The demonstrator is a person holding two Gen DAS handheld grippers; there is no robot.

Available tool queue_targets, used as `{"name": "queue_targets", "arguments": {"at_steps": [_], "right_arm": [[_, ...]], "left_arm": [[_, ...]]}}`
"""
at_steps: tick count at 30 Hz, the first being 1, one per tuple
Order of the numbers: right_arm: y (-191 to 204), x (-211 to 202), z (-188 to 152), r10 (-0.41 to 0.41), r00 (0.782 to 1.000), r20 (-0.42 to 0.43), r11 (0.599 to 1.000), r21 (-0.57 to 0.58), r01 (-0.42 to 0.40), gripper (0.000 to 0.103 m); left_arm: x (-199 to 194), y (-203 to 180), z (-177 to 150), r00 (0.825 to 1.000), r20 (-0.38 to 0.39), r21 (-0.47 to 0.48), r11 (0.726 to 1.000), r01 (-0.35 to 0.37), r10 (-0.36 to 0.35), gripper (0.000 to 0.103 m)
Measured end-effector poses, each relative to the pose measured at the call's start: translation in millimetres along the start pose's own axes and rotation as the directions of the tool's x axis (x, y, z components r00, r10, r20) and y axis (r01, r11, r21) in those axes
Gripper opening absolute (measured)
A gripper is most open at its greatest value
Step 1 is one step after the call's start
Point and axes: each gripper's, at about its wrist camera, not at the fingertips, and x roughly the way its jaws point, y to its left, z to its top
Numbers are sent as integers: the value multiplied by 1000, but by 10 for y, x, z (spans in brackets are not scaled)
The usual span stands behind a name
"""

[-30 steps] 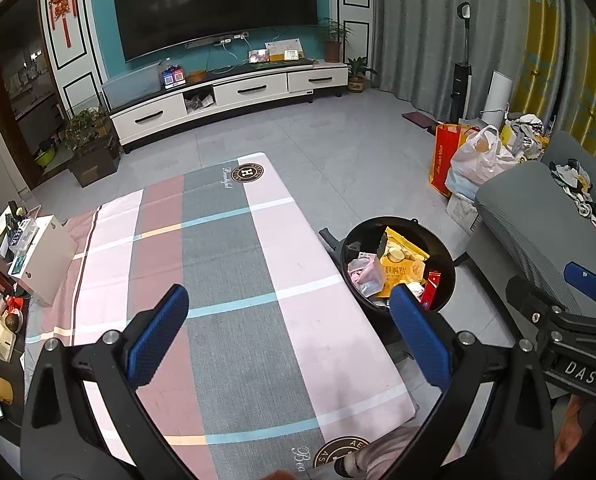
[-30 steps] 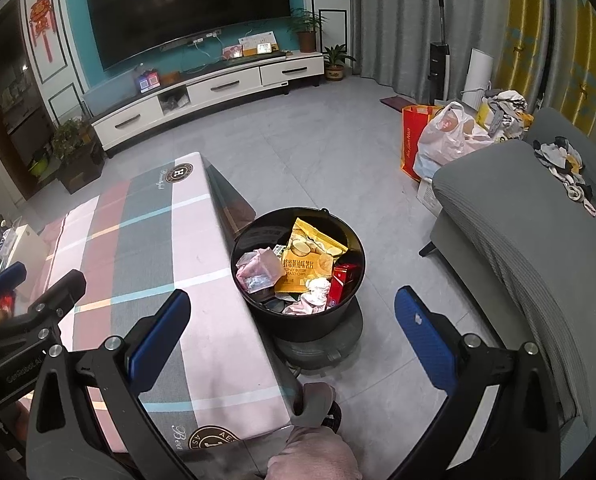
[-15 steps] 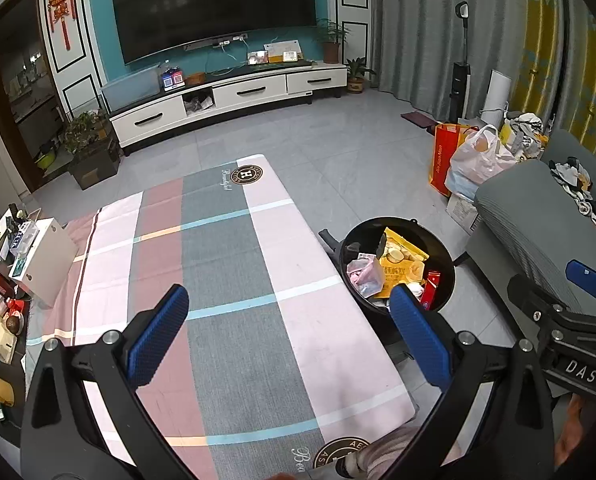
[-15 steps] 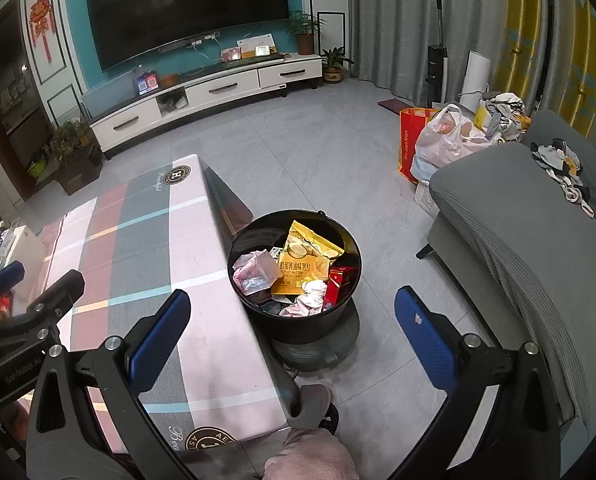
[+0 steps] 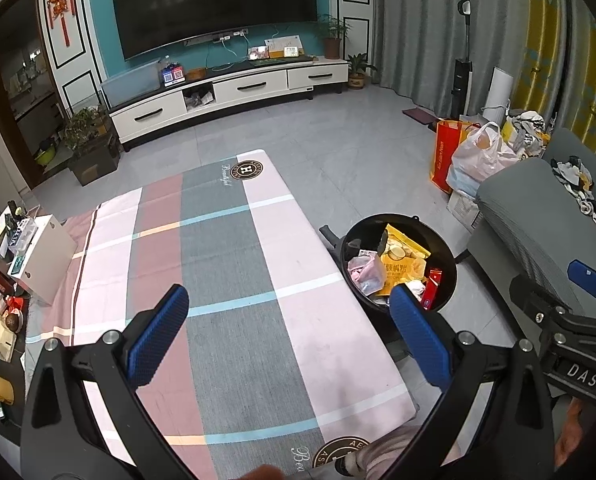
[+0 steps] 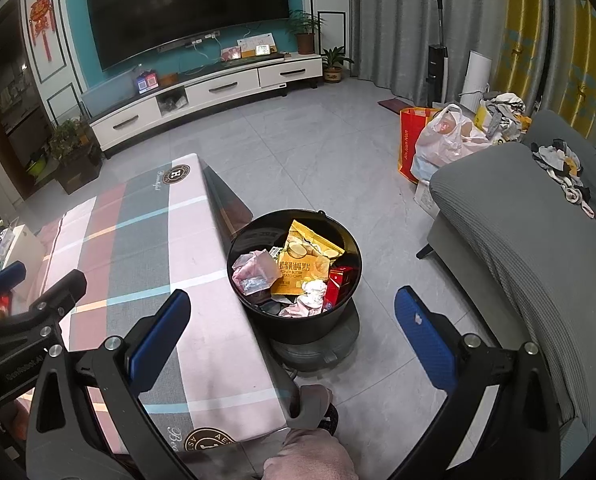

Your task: Collect trash

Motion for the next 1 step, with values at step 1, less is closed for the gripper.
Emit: {"name": "queue_targets", "arguments": {"at_steps": [1], "right_arm": [[6, 2, 2, 0, 1000, 0, 1000, 1, 0, 100]], "left_arm": [[4, 2, -3, 1000, 0, 1, 1000, 0, 0, 100]]}}
